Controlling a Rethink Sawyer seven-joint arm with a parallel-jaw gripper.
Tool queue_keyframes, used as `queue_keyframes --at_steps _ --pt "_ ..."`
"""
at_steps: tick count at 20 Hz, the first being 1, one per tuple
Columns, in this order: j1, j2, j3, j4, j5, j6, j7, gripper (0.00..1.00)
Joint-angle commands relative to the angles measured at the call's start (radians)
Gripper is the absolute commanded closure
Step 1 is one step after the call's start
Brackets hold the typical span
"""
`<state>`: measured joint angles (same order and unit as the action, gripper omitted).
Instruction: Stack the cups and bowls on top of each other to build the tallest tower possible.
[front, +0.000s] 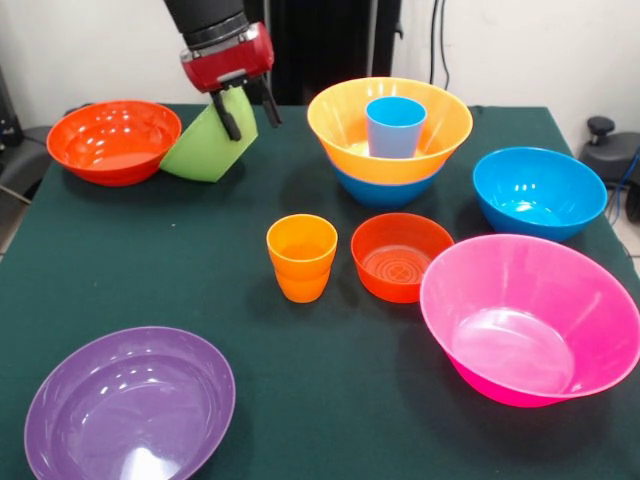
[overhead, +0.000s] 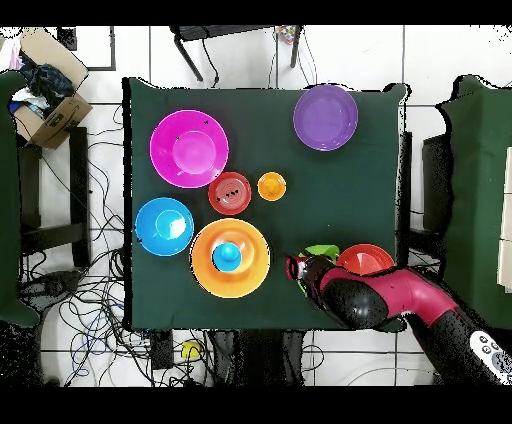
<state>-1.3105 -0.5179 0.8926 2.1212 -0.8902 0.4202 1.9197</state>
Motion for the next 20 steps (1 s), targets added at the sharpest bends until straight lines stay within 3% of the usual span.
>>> queue_keyframes --at_steps 1,14,20 --pt "0.011 -0.087 0.014 0.014 0.015 0.046 -0.099 0.0" --pt "-0.023 -0.171 0.085 0.038 0.079 0.079 -0.155 0.0" --pt "0.002 -0.154 0.045 0.053 0.054 0.048 -0.103 0.0"
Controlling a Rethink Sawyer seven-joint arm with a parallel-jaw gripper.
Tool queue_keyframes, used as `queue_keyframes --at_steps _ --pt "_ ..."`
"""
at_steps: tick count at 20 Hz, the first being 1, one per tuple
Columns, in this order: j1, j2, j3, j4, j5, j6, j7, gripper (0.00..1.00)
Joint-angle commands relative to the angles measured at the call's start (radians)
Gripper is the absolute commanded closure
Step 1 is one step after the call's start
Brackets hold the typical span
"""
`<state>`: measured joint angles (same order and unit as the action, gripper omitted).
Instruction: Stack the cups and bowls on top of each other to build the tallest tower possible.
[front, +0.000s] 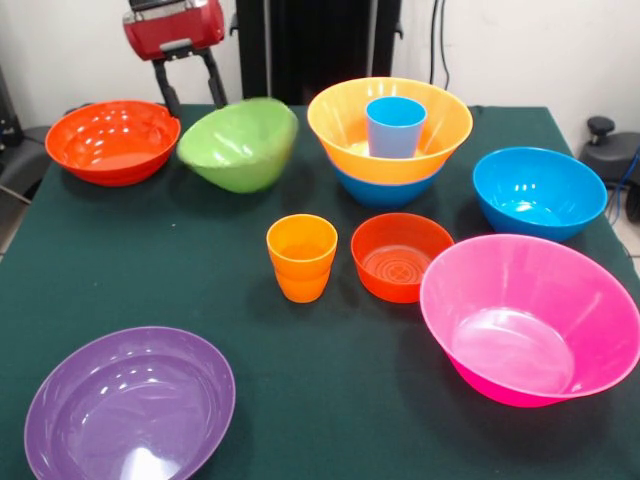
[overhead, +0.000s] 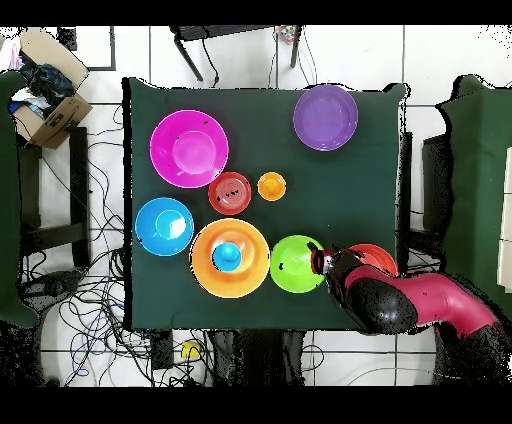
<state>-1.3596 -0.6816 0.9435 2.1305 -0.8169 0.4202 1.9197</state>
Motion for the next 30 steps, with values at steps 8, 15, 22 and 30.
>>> queue_keyframes --at_steps 8,15,22,30 --pt "0.134 -0.011 -0.086 0.084 -0.092 -0.068 0.033 0.0" --pt "0.219 -0.003 -0.167 0.041 -0.182 -0.114 0.015 0.0" --pt "0.283 -0.113 -0.177 0.006 -0.325 0.017 -0.155 0.0" --pt "0.316 -0.24 -0.138 -0.024 -0.282 0.077 -0.201 0.0"
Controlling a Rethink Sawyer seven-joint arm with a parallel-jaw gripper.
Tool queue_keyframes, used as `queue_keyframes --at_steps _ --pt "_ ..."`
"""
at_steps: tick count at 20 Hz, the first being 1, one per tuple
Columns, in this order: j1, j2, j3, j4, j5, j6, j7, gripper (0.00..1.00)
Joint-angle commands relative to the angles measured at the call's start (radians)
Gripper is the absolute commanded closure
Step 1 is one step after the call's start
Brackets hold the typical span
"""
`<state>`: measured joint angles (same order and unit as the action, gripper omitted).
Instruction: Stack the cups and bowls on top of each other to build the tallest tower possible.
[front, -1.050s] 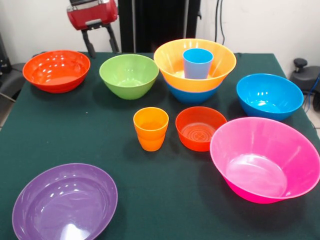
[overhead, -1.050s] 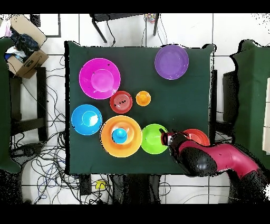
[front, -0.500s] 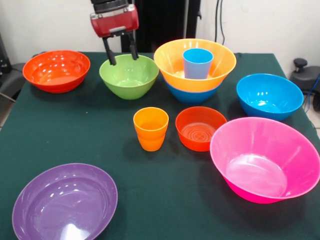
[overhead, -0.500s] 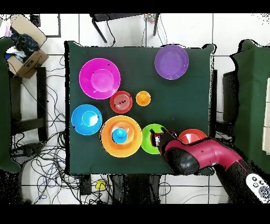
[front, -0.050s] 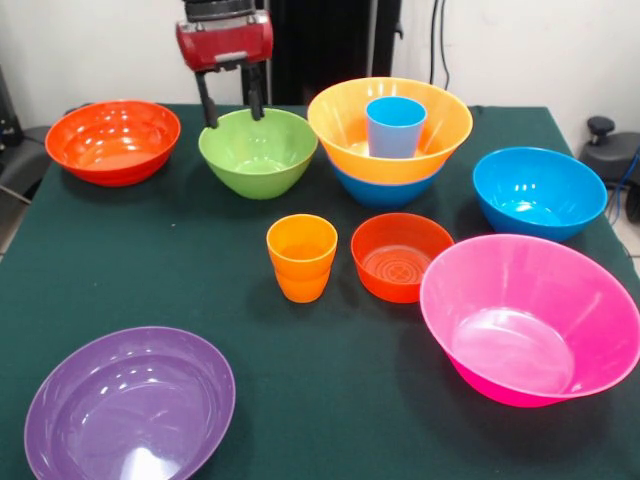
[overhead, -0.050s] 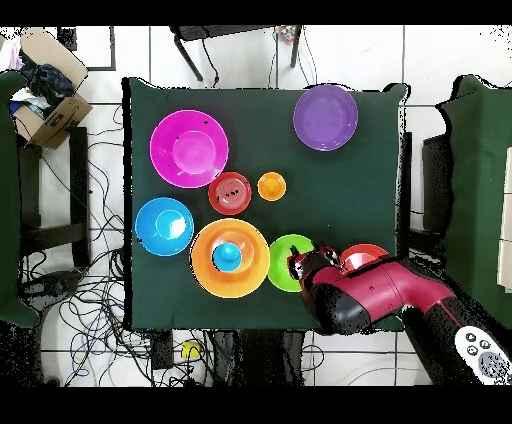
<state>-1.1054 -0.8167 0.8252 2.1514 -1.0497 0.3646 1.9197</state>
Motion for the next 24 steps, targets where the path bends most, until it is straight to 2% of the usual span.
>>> queue_keyframes --at_steps 1,4,7,11,16,24 --pt "0.058 -0.108 -0.007 -0.05 -0.038 0.132 -0.211 0.0" --pt "0.044 -0.053 0.015 -0.076 -0.018 0.127 -0.216 0.0" --pt "0.085 0.048 -0.018 -0.132 -0.063 0.115 -0.176 0.0" --pt "0.098 0.141 -0.029 -0.172 -0.071 0.098 -0.173 0.0" --pt "0.078 0.182 -0.028 -0.171 -0.066 0.089 -0.2 0.0" --pt "0.067 0.193 -0.028 -0.185 -0.034 0.13 -0.222 0.0"
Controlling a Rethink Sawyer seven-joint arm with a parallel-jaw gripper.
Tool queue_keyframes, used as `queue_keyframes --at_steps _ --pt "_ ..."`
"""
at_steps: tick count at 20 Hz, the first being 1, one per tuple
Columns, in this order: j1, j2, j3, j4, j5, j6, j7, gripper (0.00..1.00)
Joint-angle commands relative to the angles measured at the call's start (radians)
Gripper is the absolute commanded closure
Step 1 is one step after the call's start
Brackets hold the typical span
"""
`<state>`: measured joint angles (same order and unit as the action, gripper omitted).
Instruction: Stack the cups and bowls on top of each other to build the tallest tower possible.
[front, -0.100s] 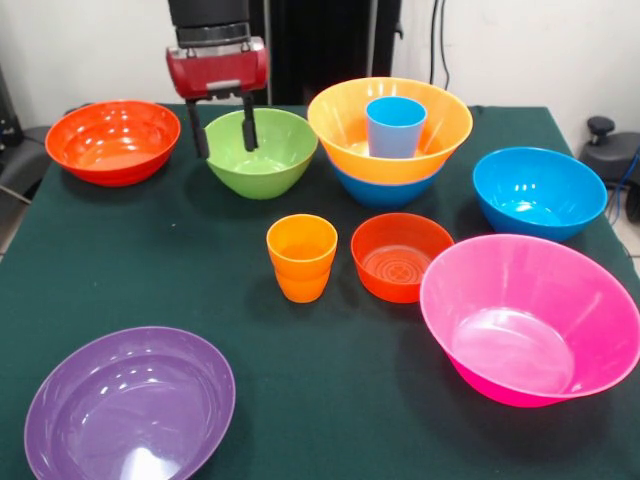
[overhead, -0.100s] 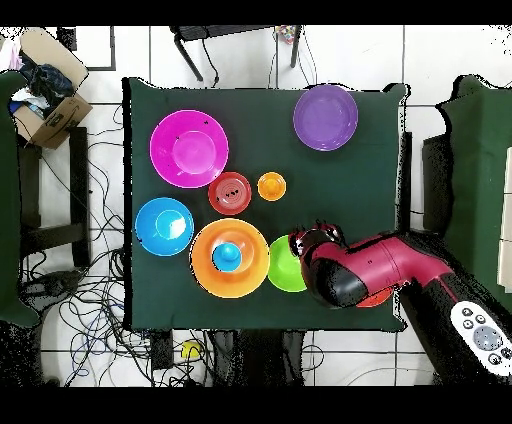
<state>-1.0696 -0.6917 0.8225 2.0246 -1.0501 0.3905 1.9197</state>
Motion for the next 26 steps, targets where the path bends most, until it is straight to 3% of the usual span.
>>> queue_keyframes --at_steps 1,15,26 --pt "0.028 0.068 -0.023 -0.057 -0.027 0.113 -0.23 0.0" --pt "-0.004 0.046 0.019 -0.061 0.01 0.168 -0.316 0.0" --pt "0.01 0.123 -0.013 -0.107 -0.035 0.156 -0.316 0.0"
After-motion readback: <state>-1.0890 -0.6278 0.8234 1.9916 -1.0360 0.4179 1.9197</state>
